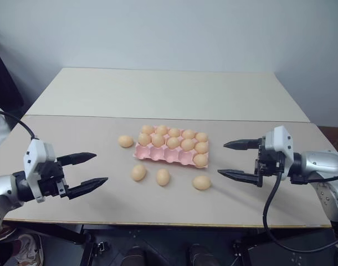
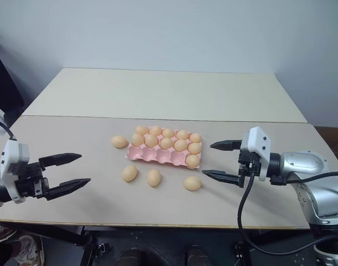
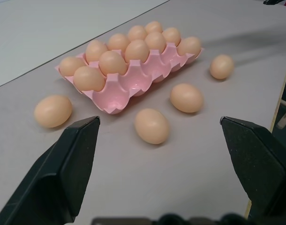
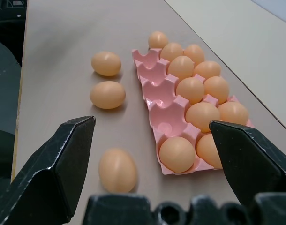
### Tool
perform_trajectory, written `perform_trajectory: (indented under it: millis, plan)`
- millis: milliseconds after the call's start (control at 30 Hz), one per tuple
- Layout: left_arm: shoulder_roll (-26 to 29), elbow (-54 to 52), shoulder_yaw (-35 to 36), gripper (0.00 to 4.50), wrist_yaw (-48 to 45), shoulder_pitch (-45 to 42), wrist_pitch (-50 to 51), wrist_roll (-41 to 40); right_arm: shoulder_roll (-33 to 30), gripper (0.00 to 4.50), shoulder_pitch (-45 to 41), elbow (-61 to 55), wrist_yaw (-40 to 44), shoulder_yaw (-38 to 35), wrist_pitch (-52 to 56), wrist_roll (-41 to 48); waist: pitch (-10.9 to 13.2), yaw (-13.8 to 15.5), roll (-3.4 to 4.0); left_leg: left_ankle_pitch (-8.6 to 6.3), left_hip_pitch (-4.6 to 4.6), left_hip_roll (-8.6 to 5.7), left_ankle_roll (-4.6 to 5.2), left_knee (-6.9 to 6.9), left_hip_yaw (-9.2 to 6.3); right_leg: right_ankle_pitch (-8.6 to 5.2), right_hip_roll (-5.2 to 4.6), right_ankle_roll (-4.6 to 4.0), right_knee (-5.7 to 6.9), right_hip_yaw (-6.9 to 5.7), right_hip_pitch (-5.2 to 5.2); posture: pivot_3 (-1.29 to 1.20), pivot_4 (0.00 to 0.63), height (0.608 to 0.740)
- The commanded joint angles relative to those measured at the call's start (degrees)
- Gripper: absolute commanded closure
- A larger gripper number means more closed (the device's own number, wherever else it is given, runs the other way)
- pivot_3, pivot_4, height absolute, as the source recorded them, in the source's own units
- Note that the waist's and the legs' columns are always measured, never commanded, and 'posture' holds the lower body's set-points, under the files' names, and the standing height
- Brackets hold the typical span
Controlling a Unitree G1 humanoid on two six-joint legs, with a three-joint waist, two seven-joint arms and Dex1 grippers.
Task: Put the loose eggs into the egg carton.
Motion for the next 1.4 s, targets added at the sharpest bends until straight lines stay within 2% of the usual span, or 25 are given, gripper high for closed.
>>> perform_trajectory:
  millis: [33,467,767,1000,1167,1400]
  plan:
    - [0.29,-0.64,0.85,0.04,1.35,-1.07,-0.23,0.31,0.04,0.0,-0.63,-0.55,0.08,-0.73,-1.72,-0.18,0.0,0.0,0.0,0.0,0.0,0.0,0.0,0.0,0.0,0.0,0.0,0.0,0.0,0.0,0.0,0.0,0.15,0.74]
    - [1.13,-0.09,0.36,0.04,-0.51,-1.94,-1.57,0.89,-0.07,0.0,-1.62,0.47,0.51,-0.7,-2.31,-0.32,0.0,0.01,0.0,0.0,0.0,0.0,0.0,0.0,0.0,0.0,0.0,0.0,0.0,0.0,0.01,0.0,0.15,0.74]
    - [2.48,0.31,-1.84,0.04,-8.83,-1.75,-4.5,1.07,-2.77,0.0,-1.02,-0.76,5.04,0.21,-2.53,-0.46,0.0,0.0,0.0,0.0,0.01,0.0,0.0,0.0,0.01,0.0,0.0,0.0,0.0,0.0,0.0,0.0,0.15,0.74]
    - [2.99,1.81,-7.49,0.04,-12.87,-5.88,-5.54,1.4,-2.55,0.0,0.19,-3.07,4.4,11.05,-6.68,-11.01,0.0,0.0,0.0,0.0,0.0,0.0,0.0,0.0,0.01,0.0,0.0,0.0,0.0,0.0,0.0,0.0,0.15,0.74]
    - [2.76,2.63,-10.98,0.04,-14.39,-8.36,-6.31,1.87,-0.07,0.0,-2.7,-1.0,-0.95,20.72,-7.98,-23.46,0.0,-0.13,0.0,0.0,-0.05,0.0,0.0,0.01,0.02,0.0,0.01,0.0,0.01,0.0,-0.07,0.0,0.15,0.74]
    - [2.31,3.19,-12.28,0.04,-14.69,-9.57,-6.42,2.24,4.41,0.0,-5.73,2.27,-4.34,25.84,-6.07,-29.76,0.0,-0.01,0.0,0.0,-0.15,0.0,0.0,0.03,0.01,0.0,0.01,0.0,0.02,-0.01,-0.16,0.0,0.15,0.74]
